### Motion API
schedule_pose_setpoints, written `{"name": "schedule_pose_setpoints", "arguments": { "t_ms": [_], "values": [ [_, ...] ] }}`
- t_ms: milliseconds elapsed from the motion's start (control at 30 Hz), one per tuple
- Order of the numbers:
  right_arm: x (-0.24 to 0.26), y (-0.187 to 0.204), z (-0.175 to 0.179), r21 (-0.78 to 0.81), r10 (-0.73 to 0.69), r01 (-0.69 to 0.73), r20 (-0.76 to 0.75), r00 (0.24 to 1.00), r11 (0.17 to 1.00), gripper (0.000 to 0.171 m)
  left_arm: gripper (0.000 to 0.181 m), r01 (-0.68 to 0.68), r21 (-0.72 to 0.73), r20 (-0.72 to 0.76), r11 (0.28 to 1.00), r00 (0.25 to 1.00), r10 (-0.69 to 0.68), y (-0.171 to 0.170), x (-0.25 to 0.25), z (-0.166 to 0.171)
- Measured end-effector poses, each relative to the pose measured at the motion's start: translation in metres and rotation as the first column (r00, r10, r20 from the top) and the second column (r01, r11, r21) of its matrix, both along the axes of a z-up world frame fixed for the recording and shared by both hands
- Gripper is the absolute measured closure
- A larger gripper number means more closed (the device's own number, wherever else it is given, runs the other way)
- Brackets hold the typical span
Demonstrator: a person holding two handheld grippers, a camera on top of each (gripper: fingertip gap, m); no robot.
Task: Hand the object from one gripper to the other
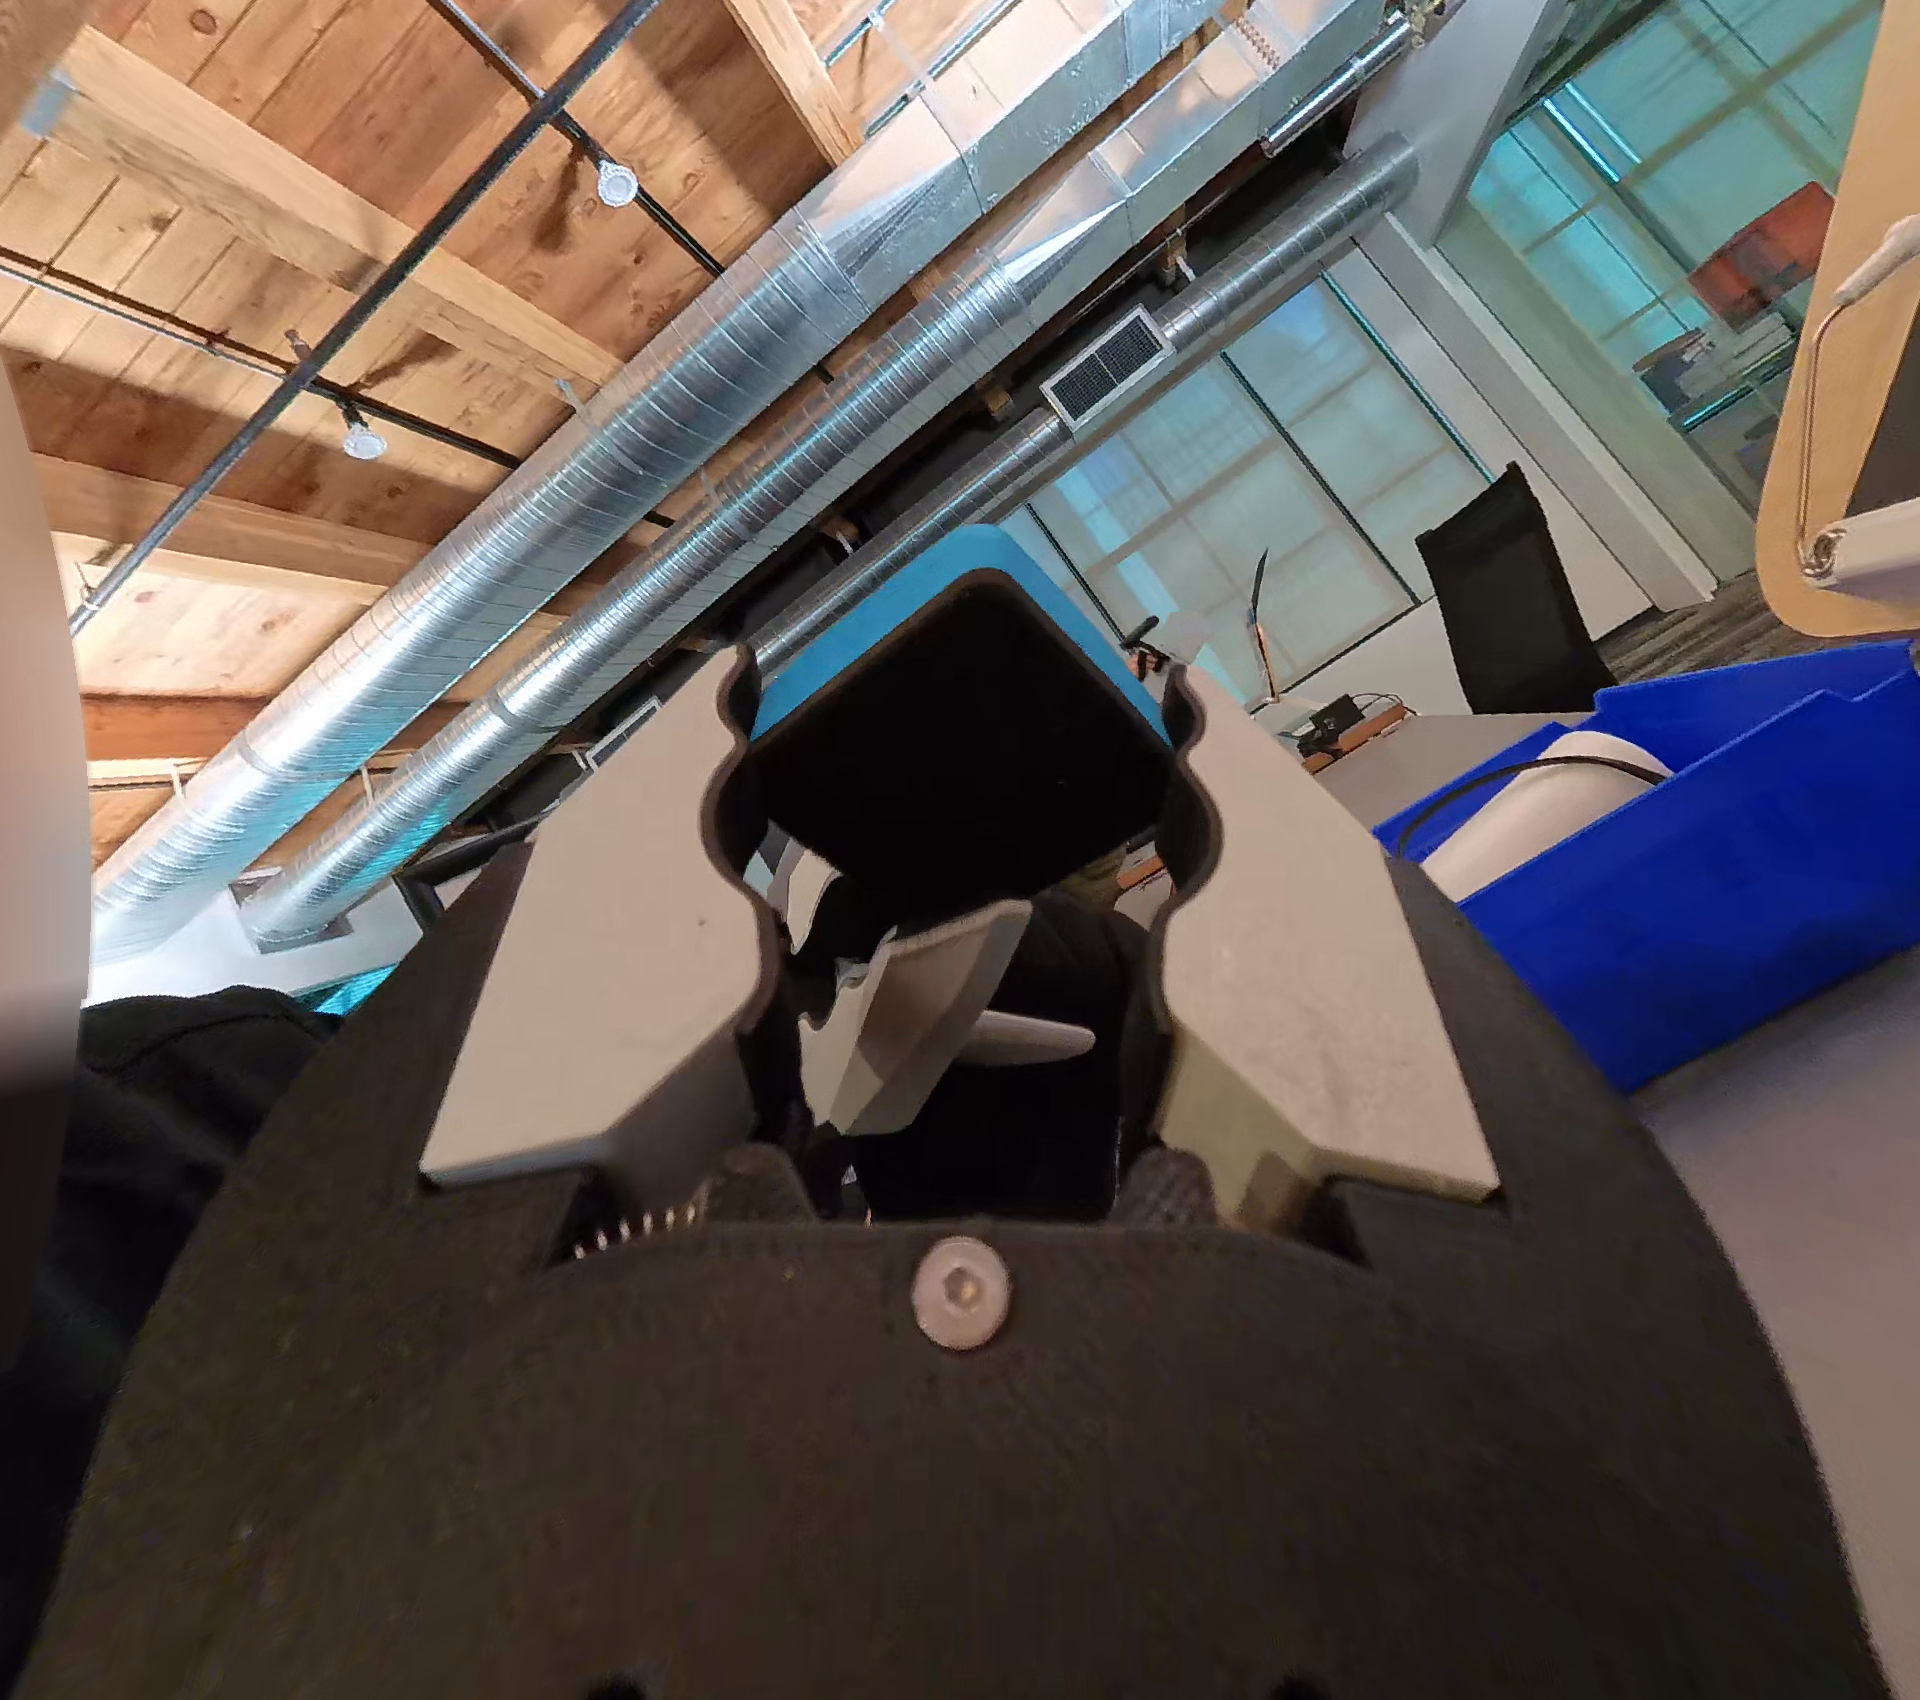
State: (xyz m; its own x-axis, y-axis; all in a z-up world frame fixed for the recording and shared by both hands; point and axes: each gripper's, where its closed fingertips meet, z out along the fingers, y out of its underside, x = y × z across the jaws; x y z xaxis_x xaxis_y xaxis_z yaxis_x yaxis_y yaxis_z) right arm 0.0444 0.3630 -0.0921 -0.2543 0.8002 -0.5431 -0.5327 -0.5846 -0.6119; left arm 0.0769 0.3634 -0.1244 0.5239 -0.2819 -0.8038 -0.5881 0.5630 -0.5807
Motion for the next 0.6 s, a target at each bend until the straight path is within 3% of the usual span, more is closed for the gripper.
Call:
{"name": "schedule_pose_setpoints", "arguments": {
  "t_ms": [100,167,233,400,600],
  "values": [
    [-0.002,0.000,-0.002,0.014,-0.008,0.008,0.024,1.000,1.000,0.092,0.159,-0.005,-0.011,-0.014,1.000,1.000,0.005,0.000,-0.001,0.000],
    [-0.001,0.007,-0.005,0.015,-0.047,0.046,0.055,0.997,0.999,0.073,0.160,0.000,-0.035,-0.013,0.999,1.000,0.000,0.001,-0.004,0.003],
    [0.005,0.013,-0.006,0.025,-0.098,0.097,0.062,0.993,0.995,0.067,0.160,-0.001,-0.078,-0.033,0.997,0.999,-0.001,0.003,-0.009,0.003],
    [0.010,0.008,-0.006,0.265,-0.224,0.173,0.173,0.959,0.949,0.083,0.160,0.059,-0.311,-0.047,0.949,0.996,-0.077,0.011,-0.025,-0.001],
    [0.009,-0.002,-0.015,0.536,-0.366,0.163,0.296,0.883,0.828,0.096,0.160,0.130,-0.620,-0.107,0.774,0.963,-0.248,0.000,-0.039,-0.017]
  ]
}}
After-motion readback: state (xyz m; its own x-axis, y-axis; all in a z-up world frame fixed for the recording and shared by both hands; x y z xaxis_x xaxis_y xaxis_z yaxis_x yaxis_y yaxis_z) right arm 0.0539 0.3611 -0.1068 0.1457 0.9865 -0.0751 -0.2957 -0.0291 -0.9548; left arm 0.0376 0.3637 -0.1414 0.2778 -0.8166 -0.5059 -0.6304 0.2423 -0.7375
